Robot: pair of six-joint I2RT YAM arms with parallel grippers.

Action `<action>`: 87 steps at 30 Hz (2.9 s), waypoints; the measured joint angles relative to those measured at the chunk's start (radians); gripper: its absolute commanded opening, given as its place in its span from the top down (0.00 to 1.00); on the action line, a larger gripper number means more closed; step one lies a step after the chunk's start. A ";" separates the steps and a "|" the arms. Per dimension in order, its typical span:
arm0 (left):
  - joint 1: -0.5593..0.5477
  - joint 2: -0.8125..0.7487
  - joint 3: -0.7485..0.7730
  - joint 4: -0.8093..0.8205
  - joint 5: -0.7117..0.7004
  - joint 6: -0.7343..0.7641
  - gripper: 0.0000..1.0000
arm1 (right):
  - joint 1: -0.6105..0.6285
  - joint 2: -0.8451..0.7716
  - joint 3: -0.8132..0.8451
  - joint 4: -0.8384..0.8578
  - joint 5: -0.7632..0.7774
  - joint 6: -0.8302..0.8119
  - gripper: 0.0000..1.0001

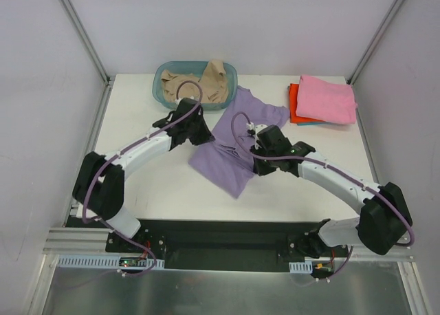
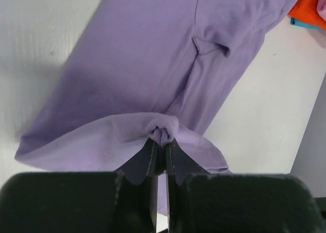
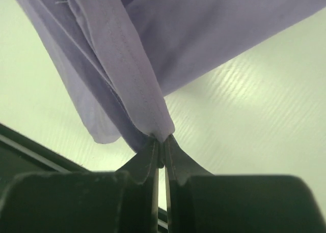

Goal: Fold and stack the t-shirts
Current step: Fold the tshirt

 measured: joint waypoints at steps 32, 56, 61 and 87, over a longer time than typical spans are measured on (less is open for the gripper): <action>0.066 0.278 0.215 -0.013 0.029 0.100 0.01 | -0.270 0.324 0.174 0.046 -0.016 -0.137 0.03; 0.081 -0.808 -0.522 -0.250 -0.142 0.005 0.01 | -0.224 0.670 0.596 0.077 -0.077 -0.144 0.03; 0.081 -0.855 -0.523 -0.304 -0.184 -0.005 0.01 | -0.227 0.598 0.558 0.082 -0.035 -0.211 0.03; 0.081 -0.922 -0.462 -0.671 -0.473 -0.162 0.01 | 0.167 0.573 0.363 0.082 -0.184 -0.229 0.39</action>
